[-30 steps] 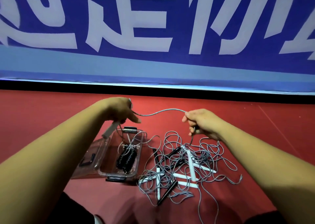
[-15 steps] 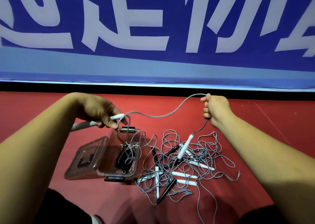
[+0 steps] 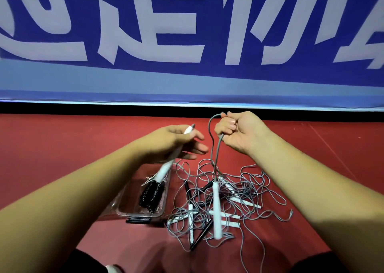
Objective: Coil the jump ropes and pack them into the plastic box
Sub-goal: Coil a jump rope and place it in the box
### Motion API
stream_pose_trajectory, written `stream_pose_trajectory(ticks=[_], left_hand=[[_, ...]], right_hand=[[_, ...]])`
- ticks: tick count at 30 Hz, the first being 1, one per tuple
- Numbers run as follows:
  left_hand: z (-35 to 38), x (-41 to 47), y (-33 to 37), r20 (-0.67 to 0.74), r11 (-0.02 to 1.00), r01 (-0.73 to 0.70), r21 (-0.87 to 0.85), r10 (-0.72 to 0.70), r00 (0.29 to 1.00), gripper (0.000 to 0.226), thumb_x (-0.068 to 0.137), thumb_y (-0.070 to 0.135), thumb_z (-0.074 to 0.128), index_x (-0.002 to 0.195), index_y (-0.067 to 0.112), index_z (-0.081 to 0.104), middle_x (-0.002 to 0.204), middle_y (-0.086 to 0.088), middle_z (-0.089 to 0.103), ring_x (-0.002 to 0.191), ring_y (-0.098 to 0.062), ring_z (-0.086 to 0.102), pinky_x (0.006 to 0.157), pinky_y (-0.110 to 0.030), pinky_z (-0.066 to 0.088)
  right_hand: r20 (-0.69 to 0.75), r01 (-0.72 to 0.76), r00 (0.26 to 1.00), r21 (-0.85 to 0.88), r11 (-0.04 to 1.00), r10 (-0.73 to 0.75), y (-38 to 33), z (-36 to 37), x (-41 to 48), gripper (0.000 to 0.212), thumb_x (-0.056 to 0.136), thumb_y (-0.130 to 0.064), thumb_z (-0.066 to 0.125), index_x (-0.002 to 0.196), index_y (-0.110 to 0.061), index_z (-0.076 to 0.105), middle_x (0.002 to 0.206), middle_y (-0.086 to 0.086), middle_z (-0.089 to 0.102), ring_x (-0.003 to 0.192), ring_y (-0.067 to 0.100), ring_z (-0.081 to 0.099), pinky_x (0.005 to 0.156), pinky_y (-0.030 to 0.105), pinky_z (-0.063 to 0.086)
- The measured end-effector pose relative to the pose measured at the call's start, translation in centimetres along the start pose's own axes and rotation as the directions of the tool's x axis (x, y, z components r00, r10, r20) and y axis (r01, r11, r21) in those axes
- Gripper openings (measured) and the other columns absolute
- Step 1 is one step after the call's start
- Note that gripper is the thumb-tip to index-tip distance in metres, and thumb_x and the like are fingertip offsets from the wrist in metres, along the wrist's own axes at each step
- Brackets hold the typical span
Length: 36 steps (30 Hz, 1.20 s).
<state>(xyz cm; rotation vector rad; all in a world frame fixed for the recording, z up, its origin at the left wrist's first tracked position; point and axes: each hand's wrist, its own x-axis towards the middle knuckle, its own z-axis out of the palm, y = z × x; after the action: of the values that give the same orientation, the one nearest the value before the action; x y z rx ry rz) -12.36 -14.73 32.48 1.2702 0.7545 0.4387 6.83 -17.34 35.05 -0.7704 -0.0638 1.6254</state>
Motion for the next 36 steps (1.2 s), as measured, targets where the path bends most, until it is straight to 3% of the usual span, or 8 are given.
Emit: stream_pose_trajectory(ticks=[6,10,13,16,18,21,27,36], left_hand=[[2.2,0.6,-2.3,0.378,0.986,0.159,0.04,-0.162,0.911,0.016,0.097,0.02,0.05,0.105,0.008,0.057,0.086,-0.011,0.067,0.09,-0.033,0.071,0.081,-0.038,0.057],[1.5,0.9,-3.0,0.287,0.957,0.155,0.245,-0.224,0.931,0.008,0.094,0.018,0.056,0.093,0.012,0.051,0.073,-0.009,0.058,0.063,-0.023,0.068,0.068,-0.034,0.053],[1.8,0.9,-2.3,0.24,0.981,0.09,0.173,-0.131,0.962,0.012,0.1,0.007,0.048,0.089,0.008,0.052,0.065,-0.008,0.049,0.049,-0.016,0.051,0.051,-0.024,0.043],[2.3,0.8,-1.5,0.248,0.994,0.066,0.085,-0.085,0.965,0.013,0.101,0.007,0.044,0.095,0.003,0.055,0.065,-0.01,0.047,0.05,-0.017,0.043,0.051,-0.025,0.037],[2.4,0.9,-0.9,0.227,0.997,0.056,0.054,-0.067,0.972,0.014,0.101,0.008,0.043,0.096,0.002,0.055,0.064,-0.008,0.048,0.051,-0.017,0.042,0.051,-0.025,0.037],[2.0,1.0,0.0,0.164,0.998,0.062,-0.029,-0.057,0.985,0.013,0.099,0.007,0.044,0.098,0.0,0.055,0.066,-0.009,0.049,0.051,-0.016,0.044,0.051,-0.026,0.039],[1.4,0.2,0.2,0.227,0.992,0.096,0.083,-0.113,0.967,0.02,0.092,0.016,0.056,0.104,-0.001,0.054,0.075,-0.013,0.063,0.054,-0.017,0.058,0.054,-0.025,0.051],[1.7,-0.1,0.4,0.099,0.994,0.044,0.095,-0.054,0.994,0.015,0.094,0.005,0.057,0.097,0.007,0.043,0.066,-0.009,0.059,0.046,-0.014,0.049,0.047,-0.023,0.045]], right_hand=[[-0.097,0.195,0.978,0.116,0.974,-0.184,-2.2,-0.9,1.1,0.028,0.1,-0.005,0.029,0.077,-0.007,0.043,0.043,-0.001,0.027,0.031,0.01,0.024,0.036,0.015,0.024],[-0.206,0.312,0.892,-0.366,0.877,-0.403,-3.6,-3.6,2.6,0.028,0.096,0.002,0.028,0.074,-0.008,0.042,0.052,0.004,0.035,0.037,0.013,0.036,0.037,0.019,0.035],[-0.099,-0.049,0.802,-0.994,0.099,-0.589,-4.0,-5.9,3.4,0.019,0.096,-0.021,0.052,0.102,-0.004,0.051,0.094,0.02,0.055,0.08,0.03,0.058,0.069,0.033,0.051],[0.254,0.099,0.871,-0.929,-0.355,-0.42,-3.2,-5.6,3.1,0.054,0.09,-0.027,0.065,0.139,-0.014,0.048,0.137,0.018,0.045,0.126,0.032,0.046,0.106,0.029,0.035],[0.387,0.355,0.903,-0.917,-0.182,-0.188,-2.1,-4.0,1.8,0.031,0.093,-0.017,0.061,0.124,-0.013,0.064,0.126,0.009,0.061,0.115,0.017,0.056,0.096,0.022,0.04],[0.383,0.371,0.923,-0.913,0.17,0.04,-1.3,-3.1,0.4,0.017,0.095,-0.01,0.056,0.105,-0.008,0.071,0.097,0.01,0.071,0.088,0.016,0.064,0.084,0.03,0.048],[0.443,0.449,0.893,-0.881,0.15,-0.075,-1.4,-2.6,0.2,0.015,0.097,-0.003,0.053,0.092,0.004,0.066,0.067,0.01,0.054,0.061,0.016,0.054,0.061,0.027,0.056],[0.458,0.461,0.887,-0.863,0.209,-0.062,-1.0,-3.1,0.3,0.013,0.097,0.002,0.05,0.105,-0.005,0.058,0.073,0.016,0.06,0.066,0.03,0.063,0.063,0.036,0.056]])
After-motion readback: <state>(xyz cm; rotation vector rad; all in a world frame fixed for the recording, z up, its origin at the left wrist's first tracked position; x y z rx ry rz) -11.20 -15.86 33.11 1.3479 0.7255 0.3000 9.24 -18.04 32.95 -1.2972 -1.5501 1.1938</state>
